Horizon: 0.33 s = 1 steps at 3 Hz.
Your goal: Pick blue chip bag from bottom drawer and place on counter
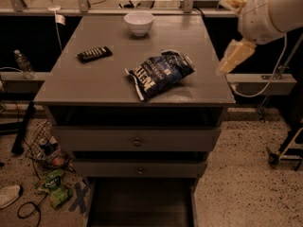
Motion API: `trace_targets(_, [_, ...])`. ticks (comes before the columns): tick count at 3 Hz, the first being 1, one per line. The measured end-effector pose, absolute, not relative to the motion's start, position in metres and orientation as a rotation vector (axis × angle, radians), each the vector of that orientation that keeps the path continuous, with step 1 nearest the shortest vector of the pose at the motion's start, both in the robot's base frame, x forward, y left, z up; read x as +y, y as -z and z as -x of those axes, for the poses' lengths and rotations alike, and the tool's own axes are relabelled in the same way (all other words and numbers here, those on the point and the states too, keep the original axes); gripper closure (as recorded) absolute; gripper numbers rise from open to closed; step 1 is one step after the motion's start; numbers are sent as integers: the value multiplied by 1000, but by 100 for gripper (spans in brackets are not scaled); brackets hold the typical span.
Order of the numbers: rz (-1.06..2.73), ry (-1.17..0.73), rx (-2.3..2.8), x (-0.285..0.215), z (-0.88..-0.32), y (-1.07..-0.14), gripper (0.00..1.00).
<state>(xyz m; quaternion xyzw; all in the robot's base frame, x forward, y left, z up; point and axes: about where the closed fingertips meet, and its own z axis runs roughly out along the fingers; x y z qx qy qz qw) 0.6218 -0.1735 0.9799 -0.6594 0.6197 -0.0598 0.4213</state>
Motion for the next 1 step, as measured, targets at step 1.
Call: trace_targets(1, [1648,152,1557,-177,-621,-980,0])
